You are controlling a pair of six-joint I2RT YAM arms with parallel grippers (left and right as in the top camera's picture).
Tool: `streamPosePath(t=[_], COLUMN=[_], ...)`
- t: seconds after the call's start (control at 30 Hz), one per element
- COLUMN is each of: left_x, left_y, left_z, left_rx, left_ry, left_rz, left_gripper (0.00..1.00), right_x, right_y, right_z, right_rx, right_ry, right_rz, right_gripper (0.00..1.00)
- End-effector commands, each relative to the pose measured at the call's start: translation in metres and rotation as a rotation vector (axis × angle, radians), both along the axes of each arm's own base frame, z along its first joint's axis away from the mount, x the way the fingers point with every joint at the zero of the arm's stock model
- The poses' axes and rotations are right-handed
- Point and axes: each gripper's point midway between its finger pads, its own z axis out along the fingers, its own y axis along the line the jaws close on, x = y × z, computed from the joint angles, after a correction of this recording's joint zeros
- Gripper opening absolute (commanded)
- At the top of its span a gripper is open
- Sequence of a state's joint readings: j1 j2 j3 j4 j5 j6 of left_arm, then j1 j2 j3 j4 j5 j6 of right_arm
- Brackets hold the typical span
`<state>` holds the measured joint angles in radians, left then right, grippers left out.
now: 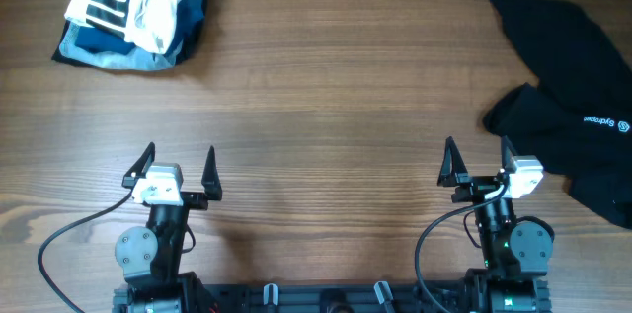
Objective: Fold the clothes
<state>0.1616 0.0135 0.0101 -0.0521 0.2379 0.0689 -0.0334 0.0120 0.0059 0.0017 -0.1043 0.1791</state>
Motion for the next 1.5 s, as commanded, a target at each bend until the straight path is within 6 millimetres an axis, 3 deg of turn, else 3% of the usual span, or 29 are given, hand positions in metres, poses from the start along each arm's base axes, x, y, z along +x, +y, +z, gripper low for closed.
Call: streamPosePath(t=[0.0, 1.13, 1.33, 1.47], left_x=[0.000, 0.000, -0.002, -0.003], left_y=[-0.004, 0.003, -0.020, -0.024], left_z=[-0.001, -0.001, 0.012, 0.014], left_rx=[-0.007, 0.003, 0.006, -0.166], left_ry=[-0.001, -0.002, -0.054, -0.036], left_rz=[-0.019, 0.018, -0.114, -0.133], left_gripper=[1.00, 1.00, 1.00, 1.00], right_x=[0.000, 0.000, 0.000, 0.000], right_y=[0.002, 0.002, 0.004, 0.003], right_z=[0.001, 0.002, 0.001, 0.006], right_rx=[0.011, 0.011, 0.062, 0.163], right_ry=[-0.006, -0.006, 0.001, -0.014], right_rz=[0.006, 0.006, 0.019, 0.016], right_gripper=[1.00, 1.00, 1.00, 1.00])
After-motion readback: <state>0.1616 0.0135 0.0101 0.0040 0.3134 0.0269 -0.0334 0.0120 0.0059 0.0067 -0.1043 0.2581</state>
